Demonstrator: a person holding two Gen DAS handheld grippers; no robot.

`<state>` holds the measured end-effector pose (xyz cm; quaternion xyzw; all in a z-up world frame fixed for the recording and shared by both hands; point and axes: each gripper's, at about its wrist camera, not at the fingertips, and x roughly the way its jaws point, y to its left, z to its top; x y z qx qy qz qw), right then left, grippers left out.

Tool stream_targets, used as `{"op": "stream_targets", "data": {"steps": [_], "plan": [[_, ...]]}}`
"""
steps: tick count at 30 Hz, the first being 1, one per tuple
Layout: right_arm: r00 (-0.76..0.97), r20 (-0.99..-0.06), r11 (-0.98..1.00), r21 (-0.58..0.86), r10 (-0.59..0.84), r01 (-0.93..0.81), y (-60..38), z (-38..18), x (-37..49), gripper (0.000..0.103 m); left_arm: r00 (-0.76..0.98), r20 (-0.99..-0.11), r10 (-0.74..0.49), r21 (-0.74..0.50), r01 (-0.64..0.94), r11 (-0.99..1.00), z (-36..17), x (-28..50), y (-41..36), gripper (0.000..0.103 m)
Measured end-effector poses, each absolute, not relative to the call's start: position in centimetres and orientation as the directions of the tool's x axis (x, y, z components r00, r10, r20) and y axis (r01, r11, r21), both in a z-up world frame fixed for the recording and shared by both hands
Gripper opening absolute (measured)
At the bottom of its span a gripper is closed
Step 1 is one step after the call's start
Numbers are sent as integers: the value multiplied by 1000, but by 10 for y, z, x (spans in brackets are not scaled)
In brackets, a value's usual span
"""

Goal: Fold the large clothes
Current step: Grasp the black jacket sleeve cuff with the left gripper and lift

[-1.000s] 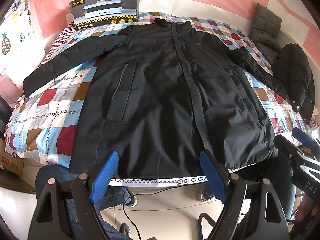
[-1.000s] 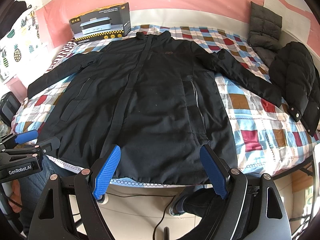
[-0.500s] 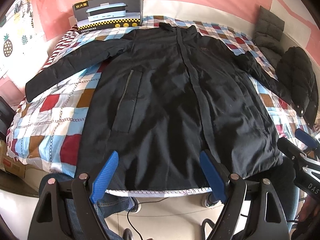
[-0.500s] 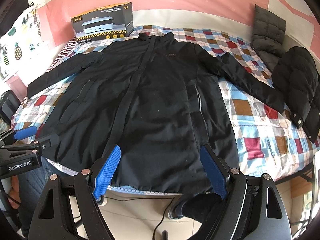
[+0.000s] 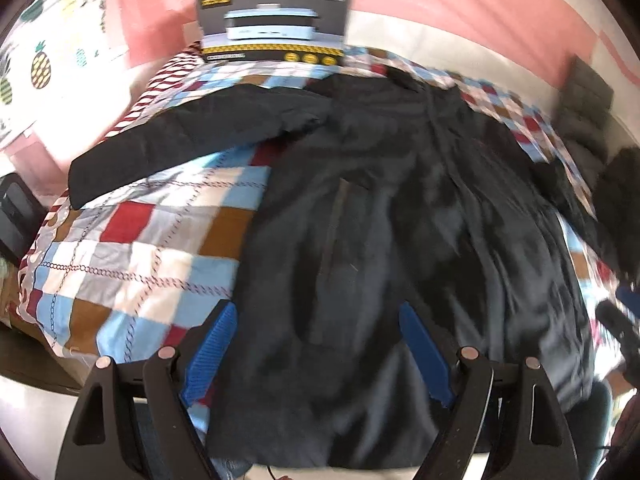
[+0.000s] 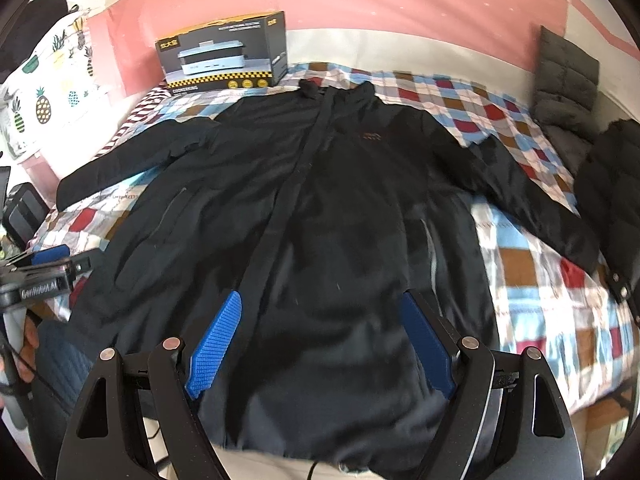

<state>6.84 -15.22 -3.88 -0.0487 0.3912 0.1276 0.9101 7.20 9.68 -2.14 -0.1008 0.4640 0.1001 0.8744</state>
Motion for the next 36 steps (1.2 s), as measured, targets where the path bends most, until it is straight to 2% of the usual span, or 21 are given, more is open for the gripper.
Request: {"op": "stream_targets", "data": {"steps": [8,19,26,30,36], "plan": [[659,-718,941,-19,222,-337,-121,-39,111,82,569,-807,157,-95,-387,917,-29,100,161,85],[647,-725,922,-45,236,-386,-88,-45,157,82,546,-813,200,-143,-522,841,-57,131,240,85],[632,-736,909,-53,244,-412,-68,-55,184,82,566,-815,125,-273,-564,779,-82,151,291,85],[621,-744,911,-43,246,-411,-63,-63,199,82,597,-798,90,-387,-621,682,-98,152,325,83],[612,-755,909,-49,238,-414,-58,-74,214,82,633,-765,119,-477,-682,554,-113,154,365,83]]}}
